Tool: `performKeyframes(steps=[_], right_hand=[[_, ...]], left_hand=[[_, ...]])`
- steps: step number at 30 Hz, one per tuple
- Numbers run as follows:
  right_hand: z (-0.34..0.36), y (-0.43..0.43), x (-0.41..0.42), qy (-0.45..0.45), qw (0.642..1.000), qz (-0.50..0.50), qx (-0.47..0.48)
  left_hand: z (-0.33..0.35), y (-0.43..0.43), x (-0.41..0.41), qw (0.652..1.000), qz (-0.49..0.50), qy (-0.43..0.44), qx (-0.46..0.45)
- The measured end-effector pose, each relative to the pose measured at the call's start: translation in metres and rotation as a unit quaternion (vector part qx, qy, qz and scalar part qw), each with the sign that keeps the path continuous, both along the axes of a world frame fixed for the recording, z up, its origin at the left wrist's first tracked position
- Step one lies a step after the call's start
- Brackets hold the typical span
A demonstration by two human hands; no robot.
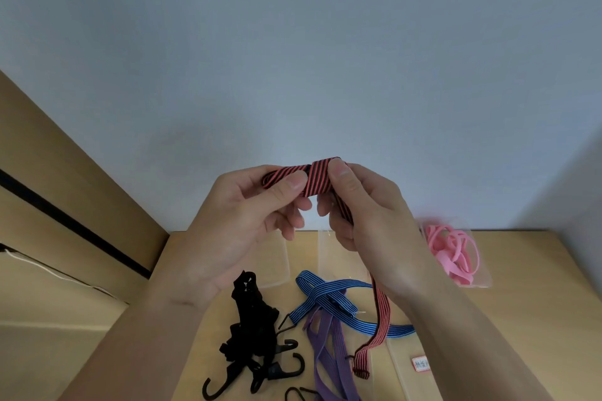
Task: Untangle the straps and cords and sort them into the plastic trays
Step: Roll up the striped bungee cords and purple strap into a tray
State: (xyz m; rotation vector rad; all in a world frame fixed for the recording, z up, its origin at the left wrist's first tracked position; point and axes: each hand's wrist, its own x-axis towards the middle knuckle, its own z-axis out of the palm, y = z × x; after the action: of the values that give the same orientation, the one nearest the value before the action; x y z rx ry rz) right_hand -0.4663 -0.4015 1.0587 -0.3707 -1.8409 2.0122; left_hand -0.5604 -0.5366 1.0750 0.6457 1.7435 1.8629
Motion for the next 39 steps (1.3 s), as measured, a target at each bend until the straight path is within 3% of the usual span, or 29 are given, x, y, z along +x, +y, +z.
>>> performKeyframes(steps=[6,13,18,21,23,24,25,27,28,30,32,34,36,39], right_hand=[[-0.001,-0.009,-0.004,0.05,0.993,-0.015,-0.102],[-0.001,-0.011,-0.004,0.057,0.989,-0.033,-0.134],[0.007,-0.01,0.001,-0.033,0.984,-0.026,-0.176],[0.009,-0.009,0.001,-0.04,0.976,-0.003,-0.212],[0.007,-0.007,0.0,-0.042,0.975,-0.007,-0.219],[0.005,-0.006,0.0,-0.042,0.976,-0.011,-0.214],[0.004,-0.005,-0.001,-0.039,0.978,-0.017,-0.203],[0.001,-0.005,-0.002,-0.025,0.984,-0.03,-0.172],[0.0,-0.005,-0.003,-0.015,0.988,-0.035,-0.15],[-0.004,-0.006,-0.004,0.001,0.995,-0.041,-0.096],[-0.007,-0.008,-0.006,0.008,0.997,-0.039,-0.073],[-0.009,-0.01,-0.006,-0.004,0.995,-0.026,-0.098],[-0.01,-0.012,-0.007,-0.041,0.987,-0.008,-0.158],[-0.008,-0.013,-0.009,-0.091,0.971,0.023,-0.219]], left_hand=[[-0.003,0.011,0.012,0.996,0.047,-0.003,0.08],[-0.011,0.021,0.018,0.99,0.074,0.032,0.118],[-0.023,0.023,0.018,0.957,0.125,0.256,0.054],[-0.031,0.021,0.008,0.87,0.123,0.477,-0.016],[-0.033,0.019,0.0,0.814,0.118,0.565,-0.062],[-0.032,0.018,-0.002,0.819,0.107,0.56,-0.069],[-0.028,0.017,0.0,0.849,0.085,0.518,-0.067],[-0.02,0.014,0.005,0.945,0.032,0.323,-0.045],[-0.017,0.013,0.007,0.975,0.023,0.219,-0.029],[-0.013,0.012,0.008,0.995,0.033,0.098,-0.013],[-0.012,0.013,0.01,0.996,0.051,0.078,-0.014],[-0.013,0.015,0.011,0.988,0.085,0.129,-0.016],[-0.019,0.015,0.009,0.954,0.128,0.269,-0.03],[-0.035,0.012,0.003,0.815,0.149,0.555,-0.074]])
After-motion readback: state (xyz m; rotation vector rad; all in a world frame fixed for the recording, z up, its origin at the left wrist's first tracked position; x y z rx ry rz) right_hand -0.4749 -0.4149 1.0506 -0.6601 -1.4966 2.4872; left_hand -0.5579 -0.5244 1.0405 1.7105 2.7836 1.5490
